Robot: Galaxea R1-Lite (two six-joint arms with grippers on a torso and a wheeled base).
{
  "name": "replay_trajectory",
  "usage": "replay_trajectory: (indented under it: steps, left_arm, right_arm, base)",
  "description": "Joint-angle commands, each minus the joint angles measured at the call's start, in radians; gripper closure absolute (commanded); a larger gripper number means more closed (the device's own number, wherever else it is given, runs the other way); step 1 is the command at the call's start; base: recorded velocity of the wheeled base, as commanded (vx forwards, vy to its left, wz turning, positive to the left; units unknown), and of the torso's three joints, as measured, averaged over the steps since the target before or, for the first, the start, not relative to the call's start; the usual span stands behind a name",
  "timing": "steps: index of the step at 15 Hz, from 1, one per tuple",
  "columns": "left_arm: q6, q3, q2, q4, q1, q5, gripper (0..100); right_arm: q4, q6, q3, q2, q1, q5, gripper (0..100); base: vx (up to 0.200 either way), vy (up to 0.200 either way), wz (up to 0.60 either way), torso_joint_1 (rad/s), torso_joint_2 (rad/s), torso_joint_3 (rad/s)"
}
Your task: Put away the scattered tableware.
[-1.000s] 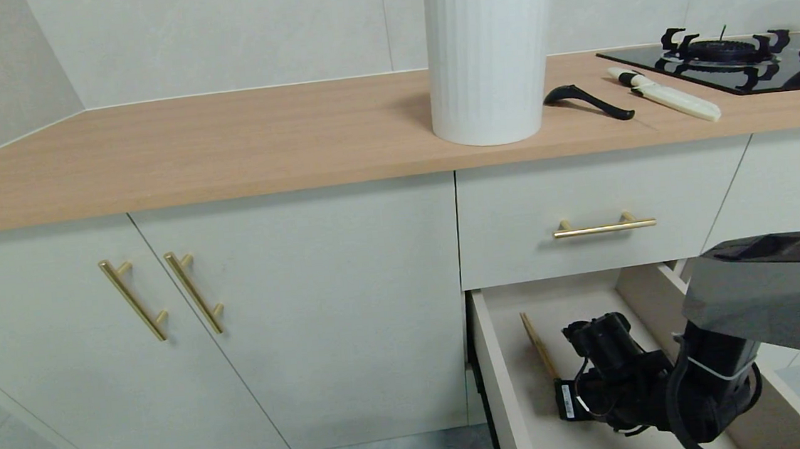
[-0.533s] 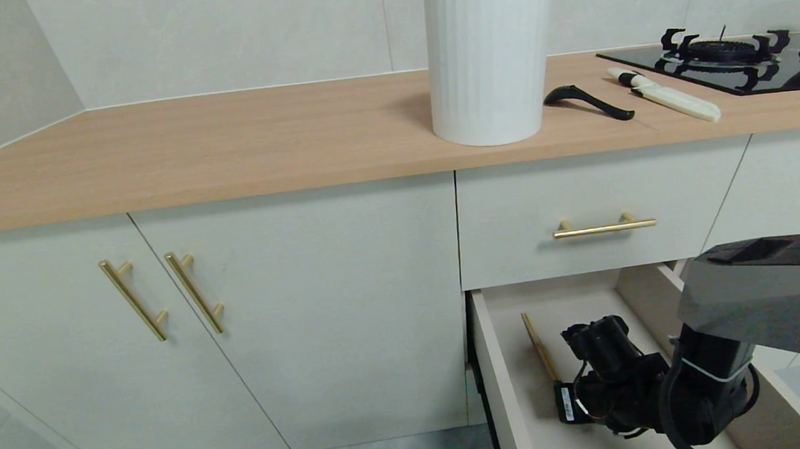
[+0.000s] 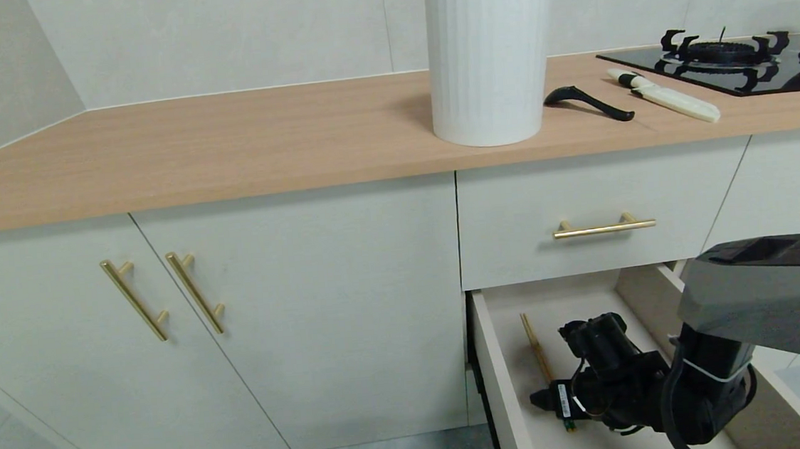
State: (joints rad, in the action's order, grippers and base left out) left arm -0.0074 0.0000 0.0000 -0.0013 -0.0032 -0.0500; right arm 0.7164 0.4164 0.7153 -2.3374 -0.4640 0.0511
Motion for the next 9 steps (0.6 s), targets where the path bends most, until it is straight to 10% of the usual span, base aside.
replay_trajectory:
  steps: [1, 9]
  left_arm:
    - [0.000, 0.000, 0.000, 0.000, 0.000, -0.001, 0]
    - [0.000, 0.000, 0.000, 0.000, 0.000, -0.001, 0]
  right_arm:
    - [-0.005, 0.001, 0.000, 0.001, -0.001, 0.000, 0]
    - [-0.017, -0.059, -0.045, 0.254, -0.019, 0.151, 0]
  base:
    - [0.000, 0.000, 0.00, 0.000, 0.00, 0.000]
    - [0.000, 0.000, 0.00, 0.000, 0.00, 0.000]
